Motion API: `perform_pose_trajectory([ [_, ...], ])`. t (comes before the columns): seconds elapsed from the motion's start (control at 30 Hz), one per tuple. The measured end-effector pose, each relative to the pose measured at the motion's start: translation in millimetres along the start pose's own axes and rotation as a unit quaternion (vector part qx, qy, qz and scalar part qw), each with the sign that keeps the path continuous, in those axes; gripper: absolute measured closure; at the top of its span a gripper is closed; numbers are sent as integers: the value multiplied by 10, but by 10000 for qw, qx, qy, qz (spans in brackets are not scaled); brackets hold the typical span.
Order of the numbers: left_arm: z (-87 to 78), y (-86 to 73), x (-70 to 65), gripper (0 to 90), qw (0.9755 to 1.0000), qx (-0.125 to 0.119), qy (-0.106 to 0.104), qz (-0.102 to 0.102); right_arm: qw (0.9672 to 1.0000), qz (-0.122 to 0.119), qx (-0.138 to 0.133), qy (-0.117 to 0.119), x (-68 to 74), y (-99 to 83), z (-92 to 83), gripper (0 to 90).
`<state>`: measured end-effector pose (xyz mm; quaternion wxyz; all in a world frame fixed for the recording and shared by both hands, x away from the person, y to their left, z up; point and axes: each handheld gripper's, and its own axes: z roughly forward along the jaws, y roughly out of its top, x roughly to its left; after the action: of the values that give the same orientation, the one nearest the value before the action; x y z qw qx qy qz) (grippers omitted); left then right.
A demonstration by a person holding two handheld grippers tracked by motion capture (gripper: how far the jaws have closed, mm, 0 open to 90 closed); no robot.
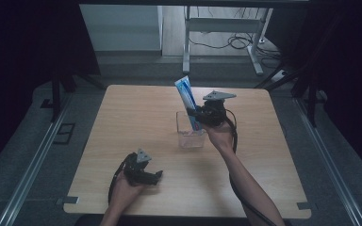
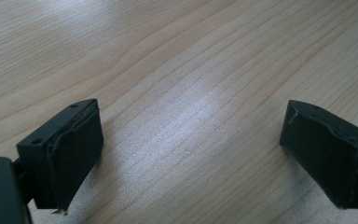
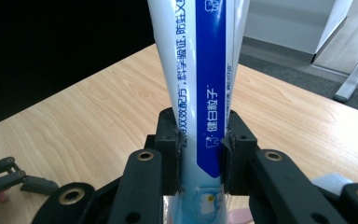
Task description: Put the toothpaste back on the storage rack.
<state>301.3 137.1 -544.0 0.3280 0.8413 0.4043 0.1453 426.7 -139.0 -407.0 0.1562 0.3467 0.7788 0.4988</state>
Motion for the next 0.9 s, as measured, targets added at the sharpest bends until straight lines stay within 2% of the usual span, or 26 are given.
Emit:
perform_pose_trajectory([
  [0.47, 2, 0, 0, 58, 10000, -8, -8, -7, 9999, -18, -100, -96, 2, -94, 134, 721],
  [0.6, 1, 0, 0, 58, 10000, -6, -8, -6, 9997, -152, -56, -185, 17, -122, 177, 721],
  [0.9, 1, 0, 0, 58, 10000, -5, -8, -4, 9996, -148, 13, -220, 13, -224, 270, 720],
])
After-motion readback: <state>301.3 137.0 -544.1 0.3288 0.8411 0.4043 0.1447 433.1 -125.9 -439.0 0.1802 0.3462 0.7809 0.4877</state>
